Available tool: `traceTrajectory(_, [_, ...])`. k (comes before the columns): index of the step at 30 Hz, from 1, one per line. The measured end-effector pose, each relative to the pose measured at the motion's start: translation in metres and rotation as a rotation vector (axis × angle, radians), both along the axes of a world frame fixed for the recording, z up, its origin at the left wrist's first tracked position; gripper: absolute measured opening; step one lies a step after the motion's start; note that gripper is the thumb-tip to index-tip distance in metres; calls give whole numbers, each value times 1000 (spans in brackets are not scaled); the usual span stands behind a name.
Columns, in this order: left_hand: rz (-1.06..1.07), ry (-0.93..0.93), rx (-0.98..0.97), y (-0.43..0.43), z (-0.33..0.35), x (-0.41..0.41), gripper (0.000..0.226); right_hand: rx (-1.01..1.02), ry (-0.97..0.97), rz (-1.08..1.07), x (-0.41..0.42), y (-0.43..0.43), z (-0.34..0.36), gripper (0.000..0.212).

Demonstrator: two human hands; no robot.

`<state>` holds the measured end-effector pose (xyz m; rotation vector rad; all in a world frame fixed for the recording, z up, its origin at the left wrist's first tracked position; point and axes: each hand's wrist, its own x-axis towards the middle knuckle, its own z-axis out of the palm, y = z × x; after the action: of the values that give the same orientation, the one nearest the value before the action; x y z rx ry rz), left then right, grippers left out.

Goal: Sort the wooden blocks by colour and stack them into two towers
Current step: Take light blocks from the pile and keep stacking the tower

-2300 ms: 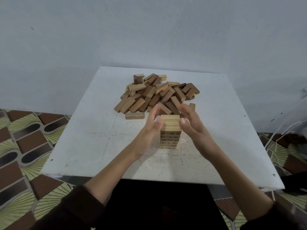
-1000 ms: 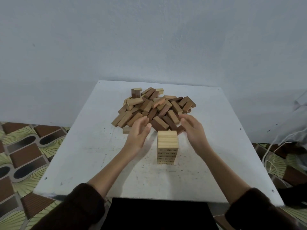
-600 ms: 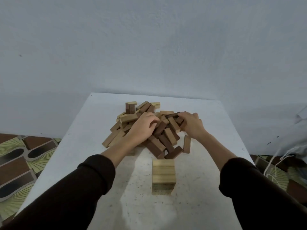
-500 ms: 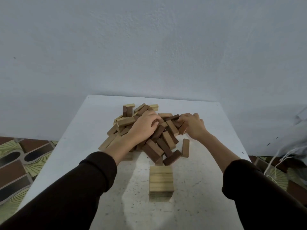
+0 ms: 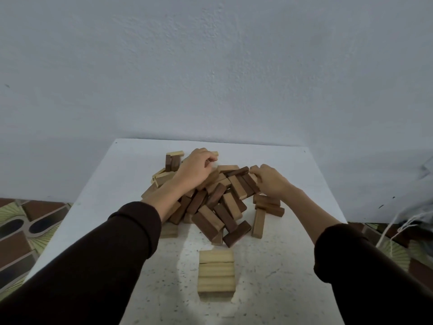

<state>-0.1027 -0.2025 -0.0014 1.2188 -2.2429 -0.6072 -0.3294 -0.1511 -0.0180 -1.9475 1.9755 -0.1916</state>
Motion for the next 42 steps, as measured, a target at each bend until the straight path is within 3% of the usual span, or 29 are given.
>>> traceTrajectory(4, [30,-8,-4,-8,1,8,21,136,87,134,1,-7,4,40])
traceTrajectory(14, [-84,-74,-38,-6,-5,16,20,-4,315,77,4,-3,16,43])
traceTrajectory(17, [-132,-110,-77,-2,-9,13,22,-73,96,13,3,-4,21,39])
traceTrajectory(20, [-29,-55,-55,-5,-6,18,20,-75,-164,-39,11,-5,27,36])
traceTrajectory(23, [87,18,-26,-13,0,28,21,-95,-544,-131,26,-8,28,38])
traceTrajectory(26, [153,45,4,-20,4,39,20,-20,-823,-207,42,-19,27,48])
traceTrajectory(28, [187,31,14,-27,4,47,22,26,-911,-239,54,-32,26,45])
traceTrajectory(34, [224,-70,41,-56,2,69,22,-123,-506,-147,77,-84,15,25])
traceTrajectory(37, [212,-111,70,-69,-3,75,23,-152,-395,-122,83,-107,3,27])
traceTrajectory(42, [190,-119,101,-78,-9,73,23,-30,7,75,87,-129,-11,46])
